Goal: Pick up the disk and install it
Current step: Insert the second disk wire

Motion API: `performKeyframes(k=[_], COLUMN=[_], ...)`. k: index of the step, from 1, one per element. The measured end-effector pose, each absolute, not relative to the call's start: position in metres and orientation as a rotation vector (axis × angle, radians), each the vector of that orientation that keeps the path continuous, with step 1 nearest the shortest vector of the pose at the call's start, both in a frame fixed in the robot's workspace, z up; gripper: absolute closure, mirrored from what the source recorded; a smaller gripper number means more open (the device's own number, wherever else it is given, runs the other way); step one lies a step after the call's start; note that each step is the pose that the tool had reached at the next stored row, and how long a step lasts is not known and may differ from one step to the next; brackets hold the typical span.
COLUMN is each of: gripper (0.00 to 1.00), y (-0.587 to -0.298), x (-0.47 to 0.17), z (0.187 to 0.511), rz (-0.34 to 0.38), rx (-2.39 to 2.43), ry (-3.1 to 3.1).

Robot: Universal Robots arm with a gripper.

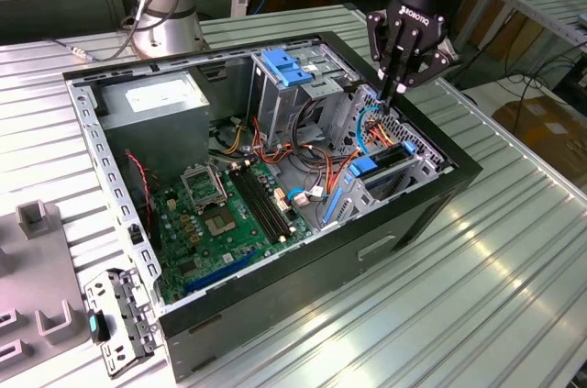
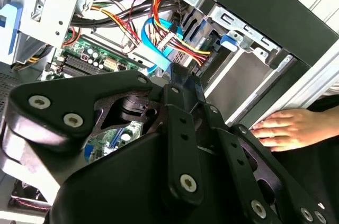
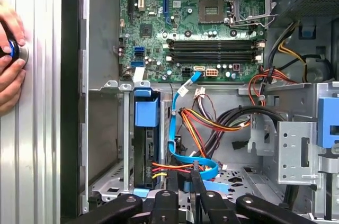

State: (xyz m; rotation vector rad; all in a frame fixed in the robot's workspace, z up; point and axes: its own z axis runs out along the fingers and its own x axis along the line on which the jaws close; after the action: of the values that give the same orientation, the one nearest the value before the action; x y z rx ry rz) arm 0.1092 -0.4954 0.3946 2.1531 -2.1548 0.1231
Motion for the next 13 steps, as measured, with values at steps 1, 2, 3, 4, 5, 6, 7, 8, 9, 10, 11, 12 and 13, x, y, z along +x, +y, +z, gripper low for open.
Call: performKeyframes(k=[1, 2, 3, 4, 5, 6, 7, 8, 9, 10, 11, 12, 13], gripper=[0.76, 0.76, 0.76, 0.76, 0.76, 0.76, 0.76, 0.76, 0.76, 0.76, 0.76, 0.76, 0.76], y=[-0.4954, -0.4954, -0.4954, -0.4954, -0.4954, -0.4954, -0.4954, -0.4954, -0.4954, -0.4954, -0.4954, -0.4954, -0.4953], x=[0.1092, 0.1092, 0.1092, 0.1092, 0.1092, 0.1092, 0.1092, 0.1092, 0.1092, 0.1092, 0.1092, 0.1092, 0.1092], z=[0.3946, 0.3947, 0.3947, 0.3947, 0.3947, 0.3947, 0.3947, 0.3947, 0.3947, 0.3947, 0.3947, 0.3947, 0.3947], rz=[0.123, 0.123, 0.123, 0.123, 0.123, 0.123, 0.123, 0.123, 0.123, 0.123, 0.123, 0.123, 0.124], rx=[2.153, 2.153, 2.153, 2.153, 2.153, 2.153, 2.153, 2.153, 2.153, 2.153, 2.153, 2.152, 2.152], ry=[-2.155, -2.154, -2.154, -2.154, -2.154, -2.154, -2.154, -2.154, -2.154, -2.154, -2.154, -2.154, -2.154])
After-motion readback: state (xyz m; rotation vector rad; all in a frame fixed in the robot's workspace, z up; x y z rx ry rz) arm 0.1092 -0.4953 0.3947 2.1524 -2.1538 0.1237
